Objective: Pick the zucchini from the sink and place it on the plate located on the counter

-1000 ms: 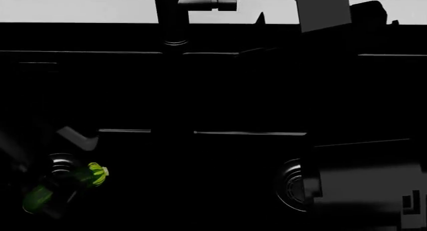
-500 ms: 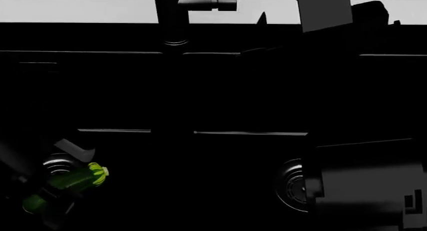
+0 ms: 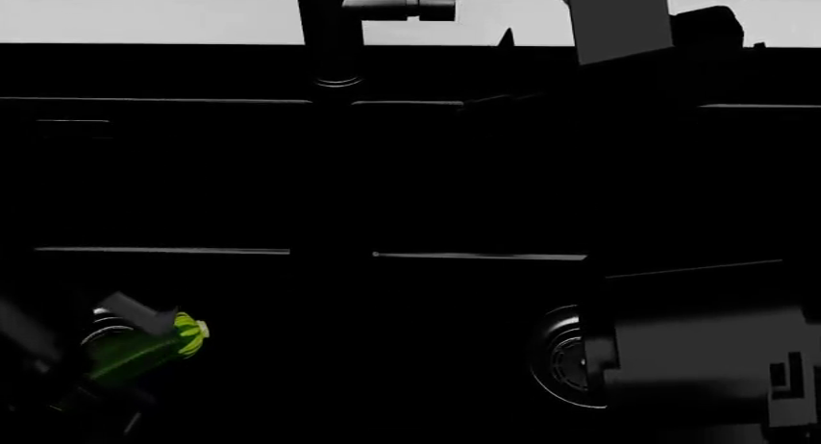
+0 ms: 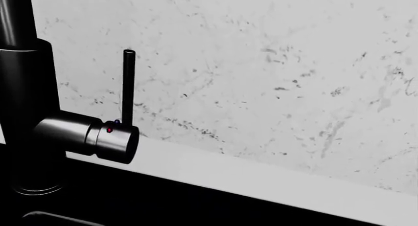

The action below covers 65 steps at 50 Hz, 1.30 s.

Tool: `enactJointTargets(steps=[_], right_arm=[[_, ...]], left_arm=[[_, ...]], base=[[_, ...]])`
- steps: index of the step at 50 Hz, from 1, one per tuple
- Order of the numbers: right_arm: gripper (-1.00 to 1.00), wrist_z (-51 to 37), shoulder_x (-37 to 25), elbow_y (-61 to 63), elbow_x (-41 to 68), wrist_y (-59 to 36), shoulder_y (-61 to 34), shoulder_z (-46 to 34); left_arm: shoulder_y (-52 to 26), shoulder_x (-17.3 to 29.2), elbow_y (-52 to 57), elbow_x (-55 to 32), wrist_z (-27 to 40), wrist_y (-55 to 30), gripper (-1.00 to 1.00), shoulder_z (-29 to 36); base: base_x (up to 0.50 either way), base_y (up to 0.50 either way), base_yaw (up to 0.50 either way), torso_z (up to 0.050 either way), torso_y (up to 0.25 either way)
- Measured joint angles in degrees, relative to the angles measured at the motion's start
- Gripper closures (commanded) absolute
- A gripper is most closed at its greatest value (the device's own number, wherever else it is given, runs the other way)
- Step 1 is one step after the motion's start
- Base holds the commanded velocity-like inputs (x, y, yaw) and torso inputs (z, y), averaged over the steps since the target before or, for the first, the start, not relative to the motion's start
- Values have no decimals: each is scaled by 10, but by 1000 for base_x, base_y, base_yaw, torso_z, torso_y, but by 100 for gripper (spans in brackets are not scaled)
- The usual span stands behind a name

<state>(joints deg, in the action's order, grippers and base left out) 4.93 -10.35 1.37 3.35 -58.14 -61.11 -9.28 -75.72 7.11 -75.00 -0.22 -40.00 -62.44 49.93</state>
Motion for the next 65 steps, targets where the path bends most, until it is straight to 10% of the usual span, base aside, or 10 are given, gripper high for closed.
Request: enactJointTargets(steps=[4, 5, 45, 65], right_arm=[[-100, -1, -1, -3, 1, 2, 0, 0], [-100, -1, -1, -4, 1, 2, 0, 0], [-100, -7, -7, 19, 17, -13, -1, 2], [-100, -10, -10, 27, 24, -19, -2, 3]], left_arm=[[3, 1, 0, 0, 2, -1, -100, -3], [3, 1, 0, 0, 2, -2, 100, -4], [-42, 5, 4, -8, 48, 68, 100, -60], [88, 106, 488, -68, 140, -151, 100, -229]], base=[[0, 0, 0, 0, 0], [0, 0, 0, 0, 0], [0, 0, 0, 0, 0], [0, 0, 0, 0, 0]])
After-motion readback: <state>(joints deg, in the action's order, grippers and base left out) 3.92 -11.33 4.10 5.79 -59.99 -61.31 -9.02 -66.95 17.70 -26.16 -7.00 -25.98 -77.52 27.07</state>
